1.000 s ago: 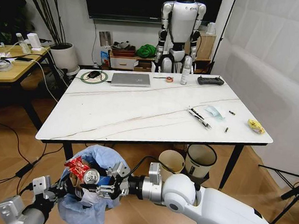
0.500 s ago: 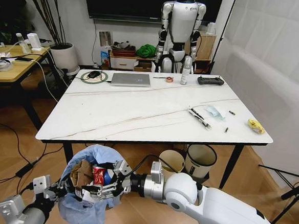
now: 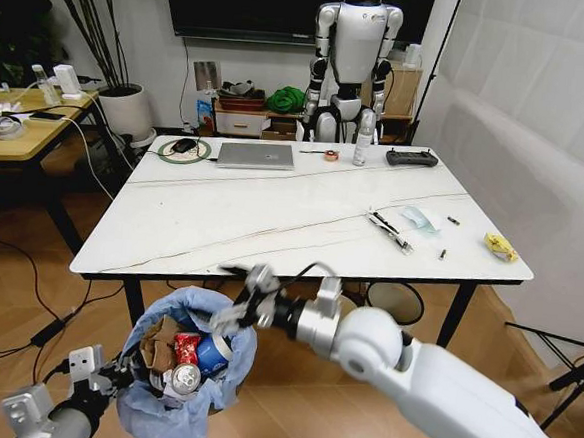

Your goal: Pick up the trash bin and place the trash from the table into it.

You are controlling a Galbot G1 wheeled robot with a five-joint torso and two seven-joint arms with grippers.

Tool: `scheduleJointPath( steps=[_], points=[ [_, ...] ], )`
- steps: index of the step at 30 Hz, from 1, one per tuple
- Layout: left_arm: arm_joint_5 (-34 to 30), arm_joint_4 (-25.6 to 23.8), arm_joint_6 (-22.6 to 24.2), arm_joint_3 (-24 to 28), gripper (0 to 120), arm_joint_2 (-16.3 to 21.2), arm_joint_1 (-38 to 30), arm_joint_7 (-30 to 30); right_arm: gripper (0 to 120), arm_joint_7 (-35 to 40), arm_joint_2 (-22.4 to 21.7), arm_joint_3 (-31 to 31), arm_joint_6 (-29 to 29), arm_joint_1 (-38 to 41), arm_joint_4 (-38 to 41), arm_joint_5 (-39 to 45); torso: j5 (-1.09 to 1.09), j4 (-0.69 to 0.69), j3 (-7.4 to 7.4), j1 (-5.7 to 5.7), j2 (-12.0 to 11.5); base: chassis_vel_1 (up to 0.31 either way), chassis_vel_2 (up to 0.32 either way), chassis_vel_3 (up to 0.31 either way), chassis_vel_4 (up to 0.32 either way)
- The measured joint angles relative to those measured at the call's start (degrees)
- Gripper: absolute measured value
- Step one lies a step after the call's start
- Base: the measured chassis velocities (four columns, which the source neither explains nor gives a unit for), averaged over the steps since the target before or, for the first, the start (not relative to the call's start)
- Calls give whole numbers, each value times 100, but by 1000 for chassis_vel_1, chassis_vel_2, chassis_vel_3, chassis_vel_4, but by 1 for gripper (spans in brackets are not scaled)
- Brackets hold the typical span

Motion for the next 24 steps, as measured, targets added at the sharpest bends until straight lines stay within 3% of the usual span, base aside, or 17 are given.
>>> scheduleJointPath(
  steps=[2,8,13,18,24],
  points=[
    [0,0,0,2,0,4,-2,1,100,25,2,84,-9,-24,-15,7,0,0,0,0,0,0,0,0,0],
    [-46,-54,0,2,0,65,-41,4,100,422,-58,1266,-143,-489,-159,116,0,0,0,0,0,0,0,0,0],
    [-41,-52,-8,3,0,91,-53,22,100,597,-76,1647,-195,-736,-176,149,1,-1,0,0,0,0,0,0,0],
    [-10,12,-35,13,0,113,-93,55,100,991,-19,2426,-220,-1331,-308,-22,1,-1,0,-1,0,0,0,0,0],
    [-44,145,-69,17,0,195,-136,114,100,1358,88,3435,424,-2183,-625,-584,0,-1,0,-1,0,0,0,0,0]
  ],
)
